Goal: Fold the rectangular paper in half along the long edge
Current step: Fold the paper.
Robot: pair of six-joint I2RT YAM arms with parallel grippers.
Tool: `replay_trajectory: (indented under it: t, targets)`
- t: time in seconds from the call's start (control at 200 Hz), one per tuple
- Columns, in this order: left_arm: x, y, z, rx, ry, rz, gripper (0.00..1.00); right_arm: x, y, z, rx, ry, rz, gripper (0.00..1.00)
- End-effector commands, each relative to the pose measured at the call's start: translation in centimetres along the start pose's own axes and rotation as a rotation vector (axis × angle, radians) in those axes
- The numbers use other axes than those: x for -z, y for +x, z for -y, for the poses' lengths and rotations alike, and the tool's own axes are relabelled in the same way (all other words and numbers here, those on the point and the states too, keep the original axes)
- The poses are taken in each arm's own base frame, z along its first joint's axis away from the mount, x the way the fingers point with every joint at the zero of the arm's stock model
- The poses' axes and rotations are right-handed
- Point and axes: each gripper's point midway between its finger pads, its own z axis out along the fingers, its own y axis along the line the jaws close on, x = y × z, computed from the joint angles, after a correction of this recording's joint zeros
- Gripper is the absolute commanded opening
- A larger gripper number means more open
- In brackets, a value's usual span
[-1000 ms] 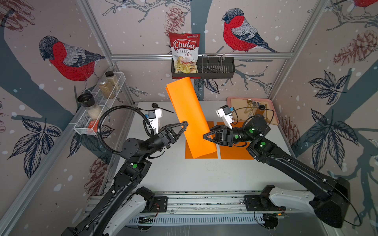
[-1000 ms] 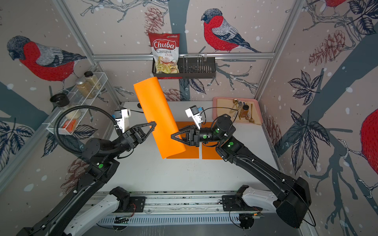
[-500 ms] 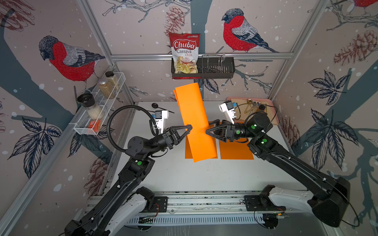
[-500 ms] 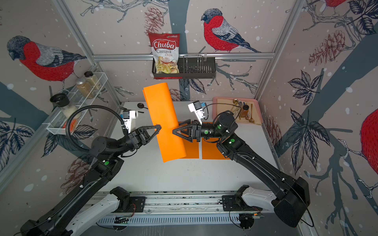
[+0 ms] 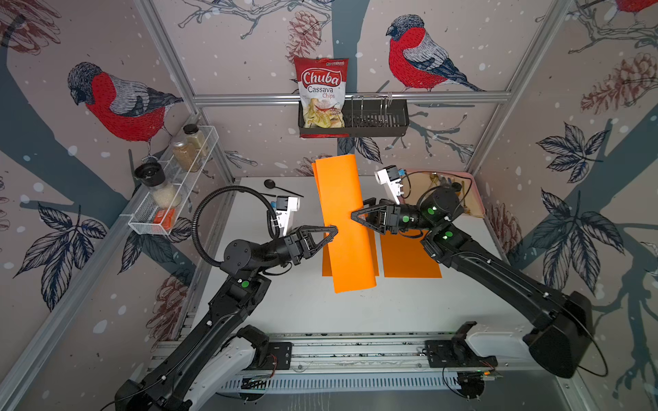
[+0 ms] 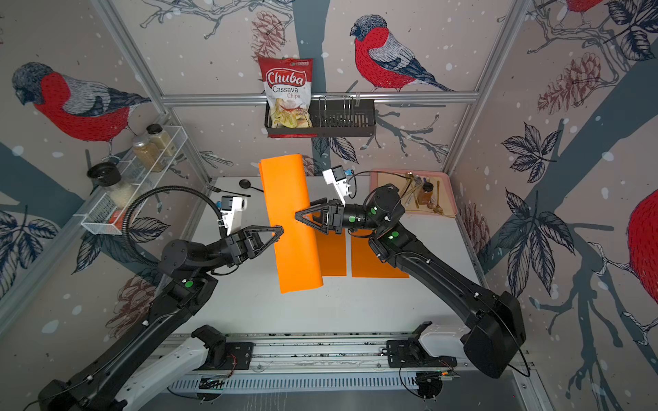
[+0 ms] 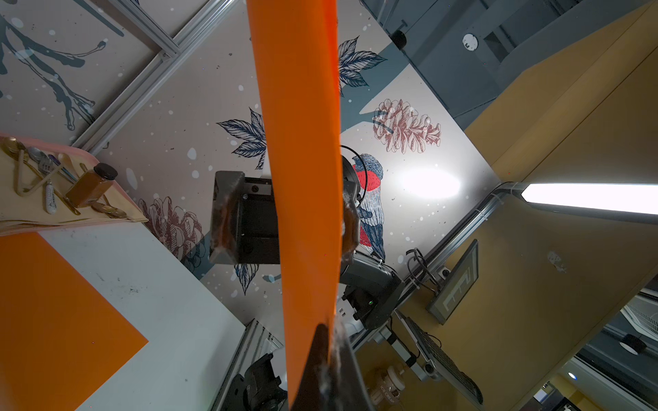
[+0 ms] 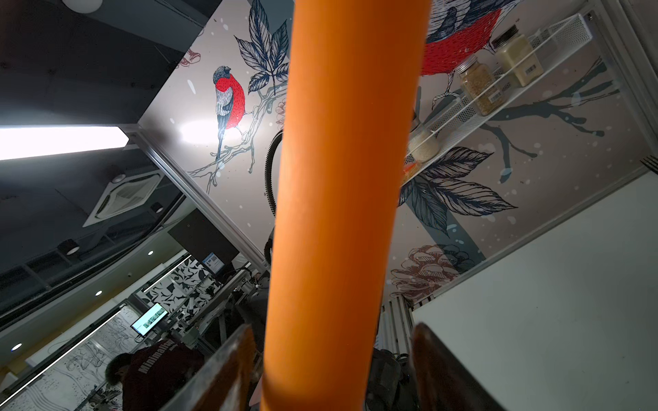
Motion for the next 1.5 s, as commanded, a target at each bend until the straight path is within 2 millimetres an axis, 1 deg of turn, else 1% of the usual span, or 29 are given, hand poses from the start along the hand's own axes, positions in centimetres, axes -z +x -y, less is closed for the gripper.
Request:
replay_trajectory:
  t: [0.0,0.075,0.295,0.42,0.515,0.635,0.77,1.016,1.336,1.491]
  targets:
    - [0.0,0.0,0.6,-0.025,0.028,-0.006,0.0,0.0,-1.0,-1.0,0.036,-0.032,0.035,0.67]
    - [-0.1,0.1,0.4,-0.021,0.024,-0.008,0.0,0.0,-1.1,-1.1,0.036,-0.035,0.039,0.63]
    - [-0.2,0.0,0.0,-0.014,0.014,-0.006,0.0,0.0,-1.1,-1.4,0.035,-0.04,0.045,0.44]
    - [-0.2,0.0,-0.1,-0.014,0.009,-0.005,0.0,0.0,-1.1,-1.3,0.032,-0.034,0.047,0.38]
    - [-0.1,0.0,-0.2,-0.01,0.003,-0.003,0.0,-0.1,-1.1,-1.2,0.032,-0.026,0.048,0.35]
    - [-0.1,0.0,-0.3,-0.009,-0.003,0.0,0.0,-0.2,-1.0,-1.2,0.035,-0.013,0.048,0.33]
    - [-0.1,0.0,-0.4,-0.009,-0.005,0.0,0.07,-0.3,-1.0,-1.0,0.038,0.003,0.048,0.31]
    - [-0.1,0.0,-0.4,-0.01,-0.01,-0.001,0.16,-0.4,-1.0,-0.5,0.038,0.032,0.049,0.28]
    - [-0.1,0.0,-0.4,-0.014,-0.015,-0.003,0.16,-0.4,-0.9,-0.3,0.037,0.04,0.05,0.26]
    - [-0.1,0.0,-0.2,-0.021,-0.015,0.0,0.1,-0.3,-0.9,-0.2,0.033,0.044,0.053,0.26]
